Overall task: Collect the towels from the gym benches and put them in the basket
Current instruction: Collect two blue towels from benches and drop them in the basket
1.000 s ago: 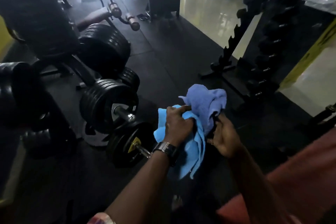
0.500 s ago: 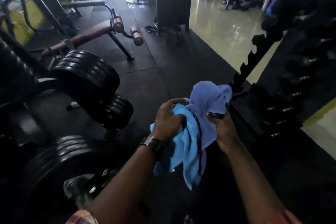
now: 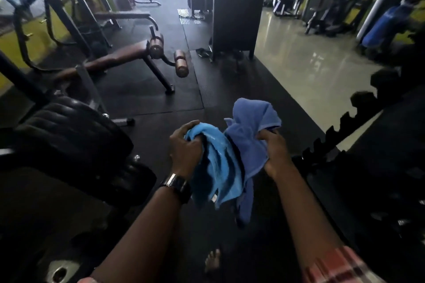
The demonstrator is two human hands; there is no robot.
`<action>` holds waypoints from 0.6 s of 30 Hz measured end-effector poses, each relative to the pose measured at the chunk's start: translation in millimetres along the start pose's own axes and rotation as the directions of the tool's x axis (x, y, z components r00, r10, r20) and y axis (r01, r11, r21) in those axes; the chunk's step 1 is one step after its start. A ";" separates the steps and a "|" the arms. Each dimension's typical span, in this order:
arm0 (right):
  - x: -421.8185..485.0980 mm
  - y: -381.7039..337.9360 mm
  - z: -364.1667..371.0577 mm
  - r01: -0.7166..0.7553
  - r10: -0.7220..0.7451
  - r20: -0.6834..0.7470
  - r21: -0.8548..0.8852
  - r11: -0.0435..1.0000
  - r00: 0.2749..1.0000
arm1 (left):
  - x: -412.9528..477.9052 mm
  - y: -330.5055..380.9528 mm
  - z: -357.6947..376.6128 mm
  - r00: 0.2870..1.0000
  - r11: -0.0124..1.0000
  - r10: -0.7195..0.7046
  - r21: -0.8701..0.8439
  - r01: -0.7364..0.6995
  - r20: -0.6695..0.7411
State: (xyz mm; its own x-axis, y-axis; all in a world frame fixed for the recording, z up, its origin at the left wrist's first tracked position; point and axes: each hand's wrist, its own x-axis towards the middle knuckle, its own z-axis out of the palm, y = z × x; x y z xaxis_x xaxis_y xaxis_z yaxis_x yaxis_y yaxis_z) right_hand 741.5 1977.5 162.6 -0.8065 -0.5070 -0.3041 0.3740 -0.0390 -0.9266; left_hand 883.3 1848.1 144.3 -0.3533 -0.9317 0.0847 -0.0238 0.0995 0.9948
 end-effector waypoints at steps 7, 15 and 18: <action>164.8 -73.2 38.4 0.168 -0.165 0.040 -0.097 0.981 0.985 | 165.9 11.5 70.0 0.999 1.000 0.017 0.001 -0.017 -0.036; 355.2 -122.5 69.6 0.267 -0.251 0.098 -0.209 0.941 0.963 | 320.8 6.5 151.2 0.982 0.984 -0.150 0.077 0.160 -0.118; 453.9 -142.1 84.5 0.269 -0.241 0.153 -0.204 0.941 0.958 | 390.4 6.3 194.2 0.966 0.981 -0.163 0.075 0.181 -0.201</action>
State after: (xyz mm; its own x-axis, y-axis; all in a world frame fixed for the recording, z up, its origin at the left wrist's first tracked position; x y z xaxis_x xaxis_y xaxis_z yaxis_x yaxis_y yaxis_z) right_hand 361.0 1680.1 174.9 -0.7928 -0.6085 -0.0348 0.0415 0.0030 -0.9991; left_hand 563.6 1552.8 172.5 -0.1497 -0.9863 -0.0686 -0.1572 -0.0448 0.9866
